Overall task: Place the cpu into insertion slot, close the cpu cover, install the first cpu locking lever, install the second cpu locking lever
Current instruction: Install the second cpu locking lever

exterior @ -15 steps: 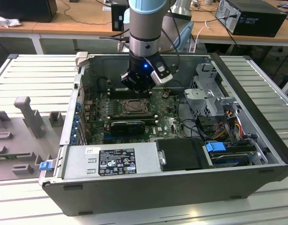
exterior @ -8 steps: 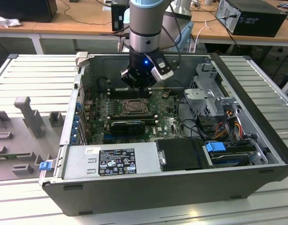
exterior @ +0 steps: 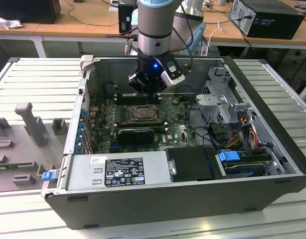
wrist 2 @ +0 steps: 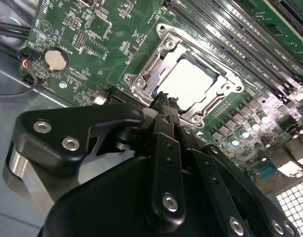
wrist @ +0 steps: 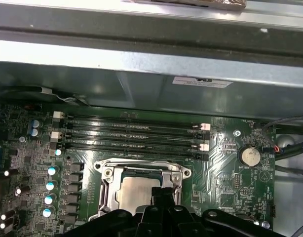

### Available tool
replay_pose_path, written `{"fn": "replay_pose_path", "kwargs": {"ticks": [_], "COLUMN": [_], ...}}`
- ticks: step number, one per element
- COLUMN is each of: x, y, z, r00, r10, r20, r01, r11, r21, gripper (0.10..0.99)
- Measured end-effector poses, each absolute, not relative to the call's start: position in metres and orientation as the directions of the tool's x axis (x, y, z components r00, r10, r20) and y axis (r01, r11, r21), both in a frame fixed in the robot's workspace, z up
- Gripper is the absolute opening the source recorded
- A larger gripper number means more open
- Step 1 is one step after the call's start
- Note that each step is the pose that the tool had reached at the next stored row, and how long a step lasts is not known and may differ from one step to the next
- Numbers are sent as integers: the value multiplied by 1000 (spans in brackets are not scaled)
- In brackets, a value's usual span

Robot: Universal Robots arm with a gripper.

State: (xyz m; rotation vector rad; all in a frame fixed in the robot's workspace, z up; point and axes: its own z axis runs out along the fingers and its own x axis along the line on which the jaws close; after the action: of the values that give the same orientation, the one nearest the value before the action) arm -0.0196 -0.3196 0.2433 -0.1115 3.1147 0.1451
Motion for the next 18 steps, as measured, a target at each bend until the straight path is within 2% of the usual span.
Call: {"fn": "replay_pose_path", "kwargs": {"ticks": [18], "x": [-20], "y": [-335], "z": [251], "r00": [-997], "r10": [-70], "r20": [-25], "r01": [-72], "r11": [993], "r21": [94], "gripper": [106]}}
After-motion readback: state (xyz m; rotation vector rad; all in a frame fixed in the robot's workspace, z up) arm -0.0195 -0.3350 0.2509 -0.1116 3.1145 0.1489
